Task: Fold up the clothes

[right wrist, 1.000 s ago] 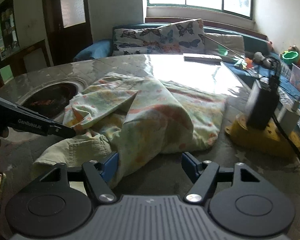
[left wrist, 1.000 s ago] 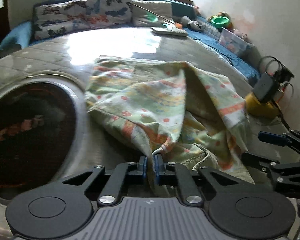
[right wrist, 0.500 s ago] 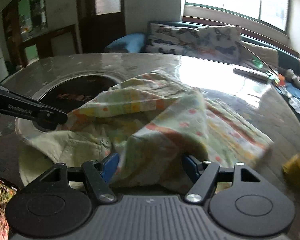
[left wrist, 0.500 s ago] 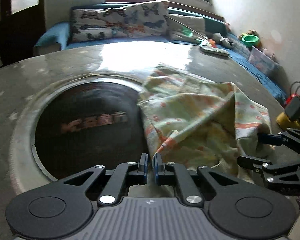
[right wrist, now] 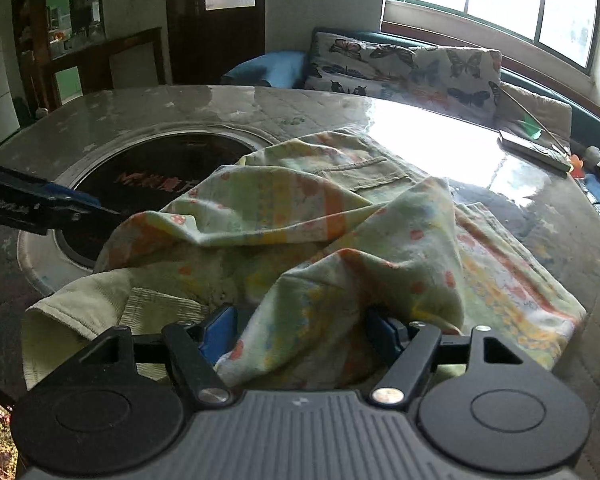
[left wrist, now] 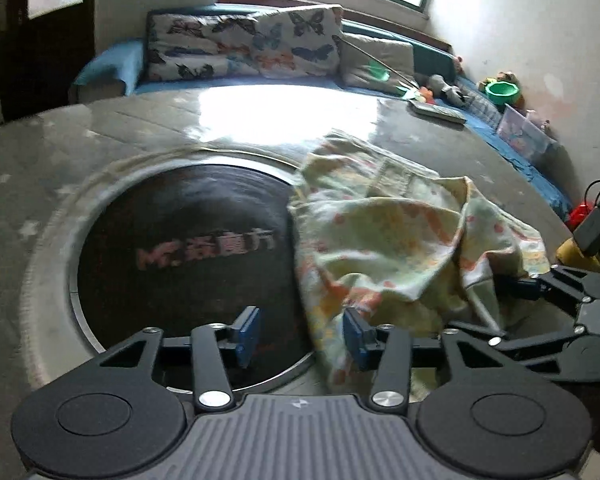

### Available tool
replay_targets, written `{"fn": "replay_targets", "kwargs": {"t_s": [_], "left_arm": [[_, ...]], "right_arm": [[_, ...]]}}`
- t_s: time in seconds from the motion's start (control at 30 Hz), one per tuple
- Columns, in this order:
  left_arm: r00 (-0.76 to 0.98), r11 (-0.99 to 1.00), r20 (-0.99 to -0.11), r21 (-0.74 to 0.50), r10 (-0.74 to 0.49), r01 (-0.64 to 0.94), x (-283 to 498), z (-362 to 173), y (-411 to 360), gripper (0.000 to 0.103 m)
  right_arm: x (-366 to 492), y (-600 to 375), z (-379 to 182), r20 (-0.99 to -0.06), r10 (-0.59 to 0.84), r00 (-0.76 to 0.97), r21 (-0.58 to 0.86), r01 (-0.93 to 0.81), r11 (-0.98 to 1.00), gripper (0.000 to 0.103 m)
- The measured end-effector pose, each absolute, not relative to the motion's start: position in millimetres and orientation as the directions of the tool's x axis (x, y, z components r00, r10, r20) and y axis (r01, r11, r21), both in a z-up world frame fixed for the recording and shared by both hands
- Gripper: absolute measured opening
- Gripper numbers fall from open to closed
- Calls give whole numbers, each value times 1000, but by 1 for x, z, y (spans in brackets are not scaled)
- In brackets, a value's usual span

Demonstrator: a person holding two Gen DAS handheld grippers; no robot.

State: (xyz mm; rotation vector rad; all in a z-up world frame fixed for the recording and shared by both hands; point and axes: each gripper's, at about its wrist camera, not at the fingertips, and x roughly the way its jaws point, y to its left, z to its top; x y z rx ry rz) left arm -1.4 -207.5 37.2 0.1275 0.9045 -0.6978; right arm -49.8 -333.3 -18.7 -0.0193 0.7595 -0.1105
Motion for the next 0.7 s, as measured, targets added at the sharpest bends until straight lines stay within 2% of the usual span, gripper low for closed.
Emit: {"fn": "replay_targets", "kwargs": {"t_s": [0.13,0.23,0.3,0.37,0.47,0.57,0.7], "left_arm": [[403,765,-762,-182,-507,617,1,32,-216,57],[396,760,-768,-176,-503,625,1,27,-221,55],[387,751,-771,-173,-506,638,-1,24,-224,41],[374,739,-772,-176,-513,650,-3,21,-226,22],[385,733,-769,-156,-511,662,-8,20,-228,10],[388,731,-761,-162,-520,663,-10,22,-224,5],[400,743,-755,-167,-519,648,-14,25,-213,4]], "right_arm": [[-48,-332,-19,-688,-109,718,-67,87,994,74],[-46,-334,-19,-688,-109,717,-69,85,994,74],[-45,-335,-19,-688,-108,718,-70,82,994,74],[-44,-336,-20,-687,-107,718,-72,79,994,74],[-42,-337,-21,-686,-106,720,-75,74,994,74],[-39,-337,-21,-685,-105,721,-78,71,994,75],[-35,-337,-20,-683,-104,723,-81,67,994,75]]}}
